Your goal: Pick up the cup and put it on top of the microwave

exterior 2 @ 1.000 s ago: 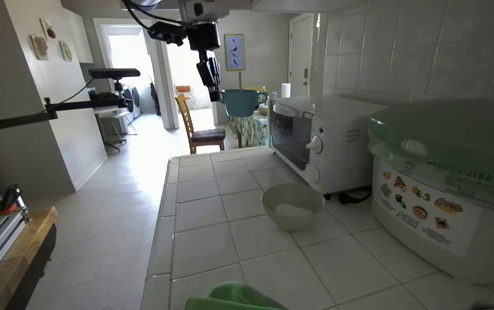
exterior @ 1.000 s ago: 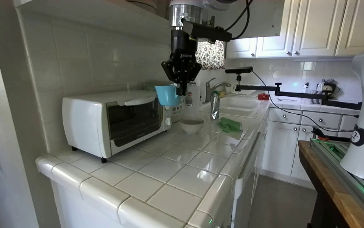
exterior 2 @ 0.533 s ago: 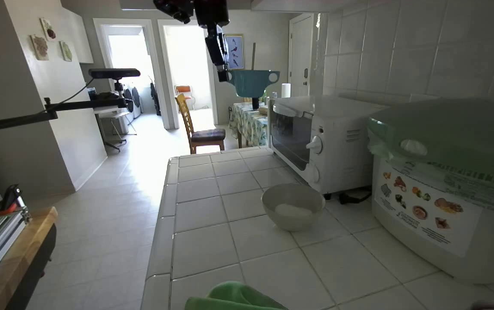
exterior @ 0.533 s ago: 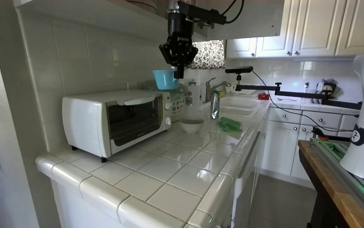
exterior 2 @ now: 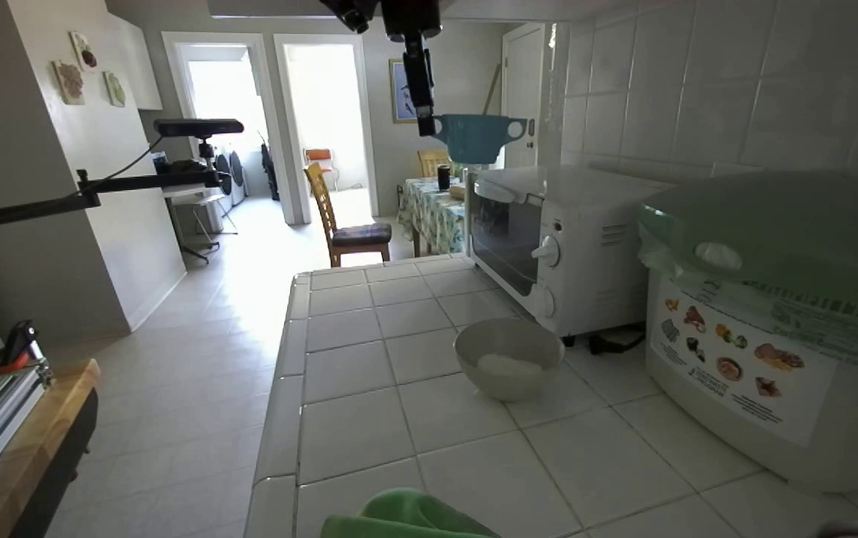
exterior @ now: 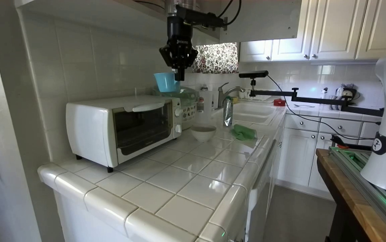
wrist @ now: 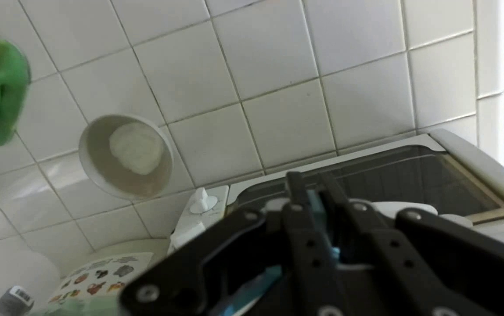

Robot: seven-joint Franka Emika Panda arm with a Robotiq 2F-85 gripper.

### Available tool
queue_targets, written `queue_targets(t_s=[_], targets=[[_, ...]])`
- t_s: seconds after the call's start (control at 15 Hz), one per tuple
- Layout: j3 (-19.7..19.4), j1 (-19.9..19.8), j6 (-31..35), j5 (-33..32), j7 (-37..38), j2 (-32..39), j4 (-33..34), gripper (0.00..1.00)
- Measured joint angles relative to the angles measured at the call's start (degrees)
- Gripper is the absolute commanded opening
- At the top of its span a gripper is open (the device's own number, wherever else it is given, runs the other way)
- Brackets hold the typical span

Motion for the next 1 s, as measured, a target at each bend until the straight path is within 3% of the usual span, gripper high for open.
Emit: queue_targets(t_s=[0.4, 1.0], targets=[[0.1, 0.4, -1.8, 0.0, -2.3, 6.2, 7.7, 0.03], [0.0, 0.8, -3.7, 0.0, -2.9, 6.7, 8.8, 0.03]])
